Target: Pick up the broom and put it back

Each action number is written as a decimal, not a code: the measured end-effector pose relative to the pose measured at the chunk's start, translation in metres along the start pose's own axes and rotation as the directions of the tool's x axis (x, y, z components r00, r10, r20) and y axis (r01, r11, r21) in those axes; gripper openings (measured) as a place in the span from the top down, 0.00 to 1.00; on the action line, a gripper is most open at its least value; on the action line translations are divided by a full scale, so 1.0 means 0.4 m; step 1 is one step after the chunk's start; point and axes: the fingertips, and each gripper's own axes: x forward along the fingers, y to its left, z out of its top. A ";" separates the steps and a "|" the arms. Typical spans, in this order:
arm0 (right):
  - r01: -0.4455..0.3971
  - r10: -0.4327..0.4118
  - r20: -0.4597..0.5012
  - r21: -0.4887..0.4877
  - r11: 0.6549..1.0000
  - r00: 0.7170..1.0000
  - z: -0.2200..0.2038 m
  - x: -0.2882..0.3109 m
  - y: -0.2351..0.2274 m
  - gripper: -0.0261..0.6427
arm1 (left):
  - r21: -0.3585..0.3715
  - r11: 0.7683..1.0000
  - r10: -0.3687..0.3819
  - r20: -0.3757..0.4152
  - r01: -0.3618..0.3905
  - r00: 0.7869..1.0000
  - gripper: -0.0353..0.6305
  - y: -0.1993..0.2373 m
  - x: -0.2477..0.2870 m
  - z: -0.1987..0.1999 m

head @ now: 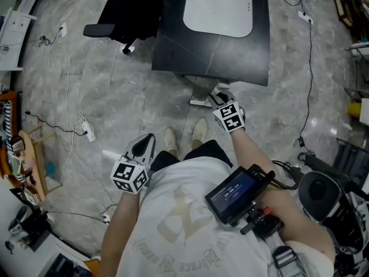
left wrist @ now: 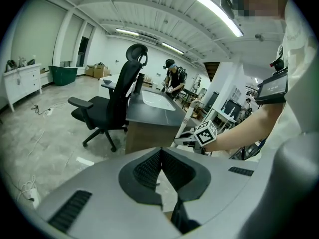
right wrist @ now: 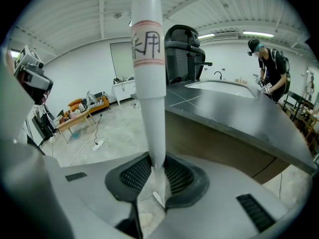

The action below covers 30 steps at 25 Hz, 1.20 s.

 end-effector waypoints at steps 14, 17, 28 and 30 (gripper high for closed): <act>0.029 -0.031 0.025 0.079 0.996 0.999 0.037 0.041 -0.089 0.82 | -0.015 1.000 -0.008 -0.008 0.008 1.000 0.93 -0.008 0.009 -0.002; 0.034 -0.037 0.028 0.104 0.994 0.999 0.041 0.047 -0.103 0.82 | -0.030 1.000 0.003 -0.007 -0.003 1.000 0.93 -0.005 0.006 -0.009; 0.070 -0.074 0.026 0.140 0.988 0.997 0.048 0.060 -0.117 0.80 | -0.044 0.999 0.012 0.001 -0.012 1.000 0.93 -0.006 -0.001 -0.017; 0.073 -0.075 0.010 0.134 0.988 0.997 0.038 0.060 -0.116 0.75 | -0.050 0.999 0.013 0.005 -0.013 1.000 0.93 -0.006 -0.001 -0.019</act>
